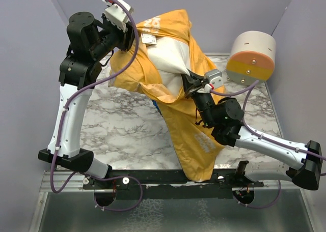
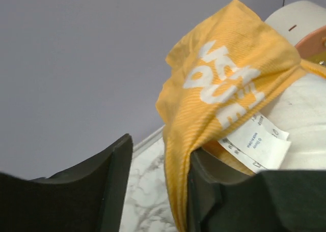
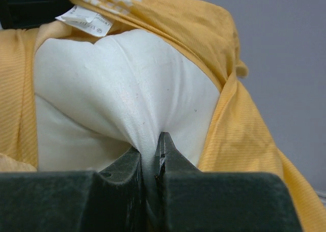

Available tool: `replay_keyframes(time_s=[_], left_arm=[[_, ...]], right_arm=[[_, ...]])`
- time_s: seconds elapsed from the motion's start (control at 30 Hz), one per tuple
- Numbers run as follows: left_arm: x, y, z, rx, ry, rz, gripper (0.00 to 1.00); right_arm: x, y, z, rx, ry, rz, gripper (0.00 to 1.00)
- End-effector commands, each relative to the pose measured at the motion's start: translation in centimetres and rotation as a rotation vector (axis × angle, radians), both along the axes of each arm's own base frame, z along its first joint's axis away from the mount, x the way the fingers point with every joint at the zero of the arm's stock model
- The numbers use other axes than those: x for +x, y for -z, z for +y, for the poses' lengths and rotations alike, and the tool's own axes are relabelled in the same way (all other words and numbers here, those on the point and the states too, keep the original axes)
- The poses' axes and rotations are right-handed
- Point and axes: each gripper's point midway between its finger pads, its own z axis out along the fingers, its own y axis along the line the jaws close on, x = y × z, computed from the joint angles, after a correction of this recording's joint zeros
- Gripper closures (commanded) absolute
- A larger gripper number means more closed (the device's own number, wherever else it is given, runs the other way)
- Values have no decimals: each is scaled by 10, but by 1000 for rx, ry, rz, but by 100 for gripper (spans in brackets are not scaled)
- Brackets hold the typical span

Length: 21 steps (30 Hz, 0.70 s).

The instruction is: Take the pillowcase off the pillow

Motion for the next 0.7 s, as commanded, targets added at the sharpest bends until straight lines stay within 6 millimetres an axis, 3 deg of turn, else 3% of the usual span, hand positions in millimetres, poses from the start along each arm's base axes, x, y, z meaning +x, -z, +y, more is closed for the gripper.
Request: replay_keyframes(time_s=[0.0,0.07,0.17,0.33,0.47,0.57,0.67], left_arm=[[0,-7,47,-40,-207,0,38],[-9,-4,45,-36,-183,10,17],[-28,-23,43,-34,-140,-35,1],[-64,-71,54,-61,-148,-186,1],[-87,-90,64,-99,-169,-291,1],[-103,-79,43,-99,-36,-231,1],[-123,-50,7,-106,191,-57,1]], right_arm=[[2,-41,-85,285,223,5,99],[8,-40,-84,257,231,16,99],[14,-39,-78,216,233,24,99],[30,-34,-66,157,250,46,99],[40,-29,-53,123,262,66,99],[48,-27,-42,102,263,70,99],[58,-24,-27,95,247,81,99]])
